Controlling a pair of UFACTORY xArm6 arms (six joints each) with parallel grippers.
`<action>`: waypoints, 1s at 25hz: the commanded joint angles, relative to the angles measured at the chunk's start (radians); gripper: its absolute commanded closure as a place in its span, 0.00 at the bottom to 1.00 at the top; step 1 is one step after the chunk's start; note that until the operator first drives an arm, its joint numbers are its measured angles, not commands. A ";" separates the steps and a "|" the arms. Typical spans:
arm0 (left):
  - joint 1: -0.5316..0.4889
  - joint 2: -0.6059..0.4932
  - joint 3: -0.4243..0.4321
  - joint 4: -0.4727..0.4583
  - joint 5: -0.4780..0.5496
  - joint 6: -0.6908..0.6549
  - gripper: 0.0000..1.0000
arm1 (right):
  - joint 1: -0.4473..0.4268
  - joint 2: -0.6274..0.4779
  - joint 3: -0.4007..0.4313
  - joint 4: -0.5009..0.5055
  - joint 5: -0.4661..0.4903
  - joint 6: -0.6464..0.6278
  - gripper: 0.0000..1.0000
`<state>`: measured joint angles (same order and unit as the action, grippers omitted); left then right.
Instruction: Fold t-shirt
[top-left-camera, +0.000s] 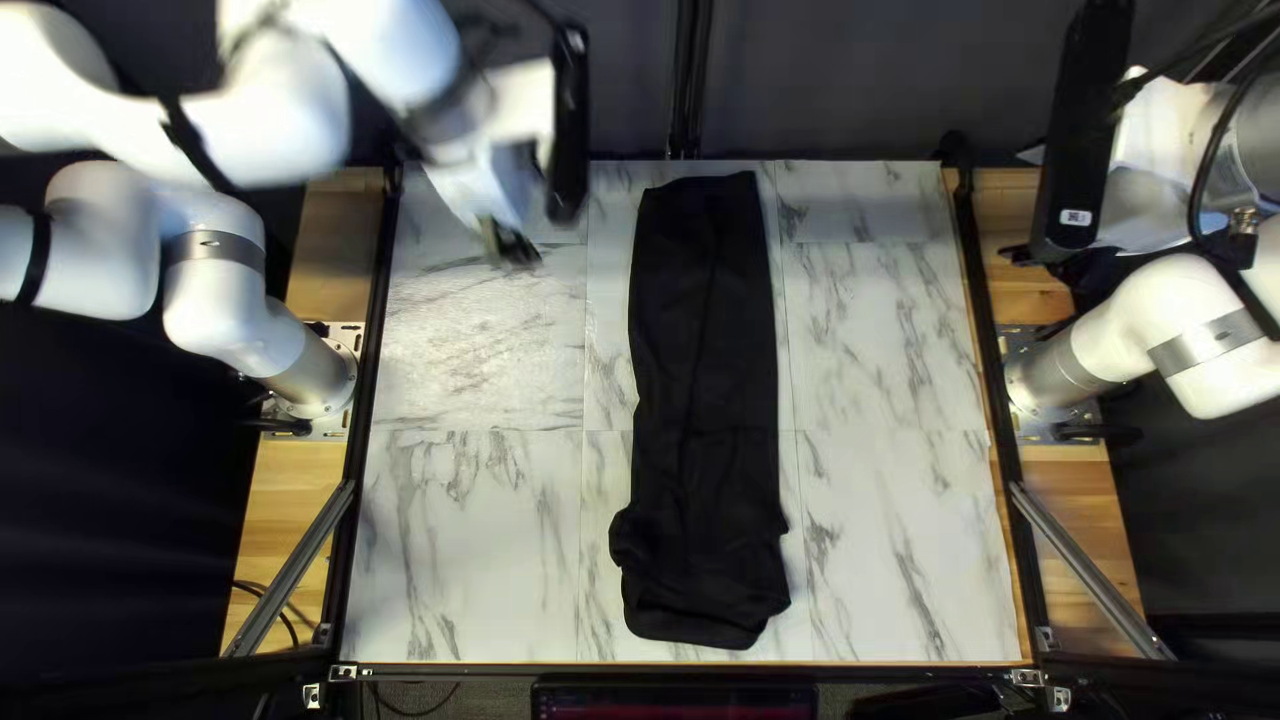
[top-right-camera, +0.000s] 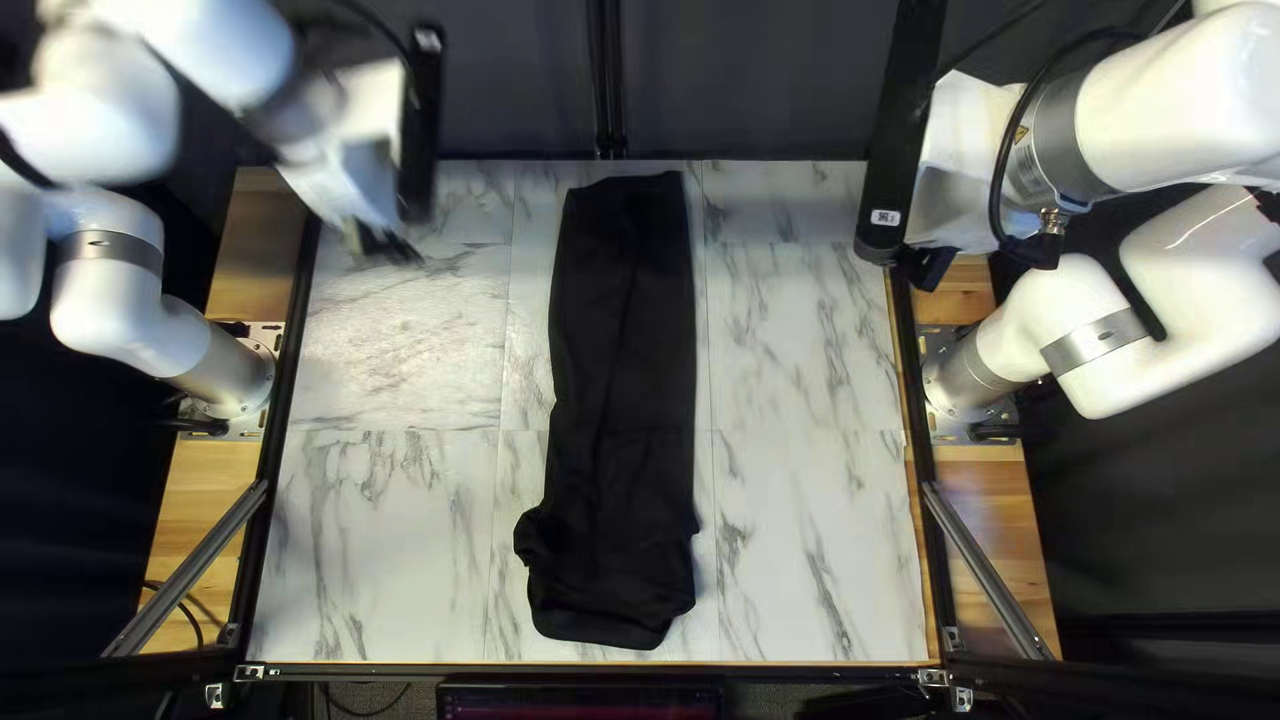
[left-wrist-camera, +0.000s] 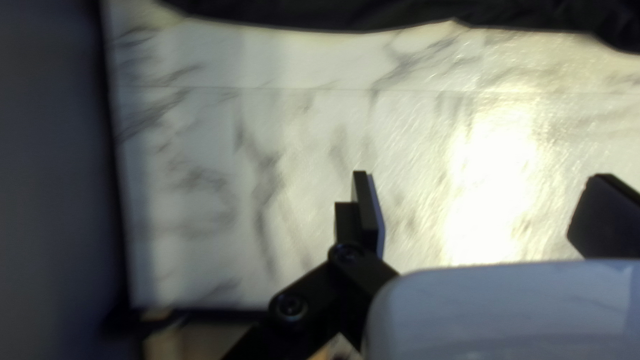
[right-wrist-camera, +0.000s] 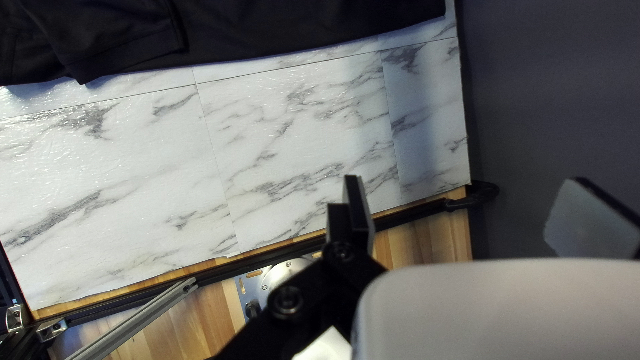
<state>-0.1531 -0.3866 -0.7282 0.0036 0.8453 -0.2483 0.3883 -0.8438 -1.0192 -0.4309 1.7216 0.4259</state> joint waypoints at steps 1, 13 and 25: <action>-0.183 0.249 -0.106 0.135 -0.110 -0.276 0.00 | 0.000 0.000 0.000 0.000 0.000 0.000 0.00; -0.346 0.552 -0.391 0.263 -0.072 -0.490 0.00 | 0.000 0.000 0.000 0.000 0.000 0.000 0.00; -0.370 0.860 -0.684 0.287 0.069 -0.427 0.00 | 0.000 0.000 0.000 0.000 0.000 0.000 0.00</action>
<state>-0.5186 0.4291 -1.3647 0.2911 0.8785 -0.6990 0.3883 -0.8438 -1.0192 -0.4309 1.7216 0.4259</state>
